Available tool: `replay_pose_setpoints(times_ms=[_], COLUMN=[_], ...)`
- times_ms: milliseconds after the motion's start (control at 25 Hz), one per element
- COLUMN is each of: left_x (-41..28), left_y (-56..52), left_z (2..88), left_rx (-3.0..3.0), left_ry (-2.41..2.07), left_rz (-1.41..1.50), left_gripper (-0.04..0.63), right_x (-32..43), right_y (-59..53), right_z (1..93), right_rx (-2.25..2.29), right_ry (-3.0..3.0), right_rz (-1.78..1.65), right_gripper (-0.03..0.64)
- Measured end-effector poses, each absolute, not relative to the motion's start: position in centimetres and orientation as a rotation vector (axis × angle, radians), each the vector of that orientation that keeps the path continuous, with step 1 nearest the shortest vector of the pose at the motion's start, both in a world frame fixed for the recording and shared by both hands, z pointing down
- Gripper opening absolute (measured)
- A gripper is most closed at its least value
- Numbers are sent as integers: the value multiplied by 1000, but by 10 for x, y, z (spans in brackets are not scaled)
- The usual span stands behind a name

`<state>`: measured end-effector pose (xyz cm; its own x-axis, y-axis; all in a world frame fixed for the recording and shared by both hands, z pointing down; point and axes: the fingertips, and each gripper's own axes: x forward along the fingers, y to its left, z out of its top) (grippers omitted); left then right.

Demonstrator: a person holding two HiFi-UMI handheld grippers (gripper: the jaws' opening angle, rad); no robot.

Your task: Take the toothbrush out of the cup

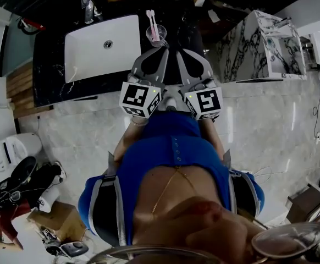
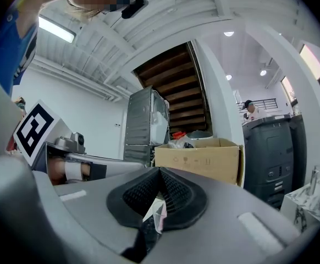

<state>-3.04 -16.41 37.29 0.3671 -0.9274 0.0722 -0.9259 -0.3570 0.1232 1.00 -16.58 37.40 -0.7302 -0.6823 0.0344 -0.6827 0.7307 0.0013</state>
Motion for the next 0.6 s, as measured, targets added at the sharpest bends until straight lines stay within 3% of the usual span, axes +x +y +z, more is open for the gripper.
replay_pose_setpoints(times_ms=[600], left_x=[-105], left_y=[-226], left_z=[389], left_rx=[2594], left_ry=[-1470], left_rz=[77], left_gripper=[5], right_x=[-69], right_y=[-227], right_z=[386], right_rx=[1369], right_ry=[-2744], right_rz=[34], right_gripper=[2])
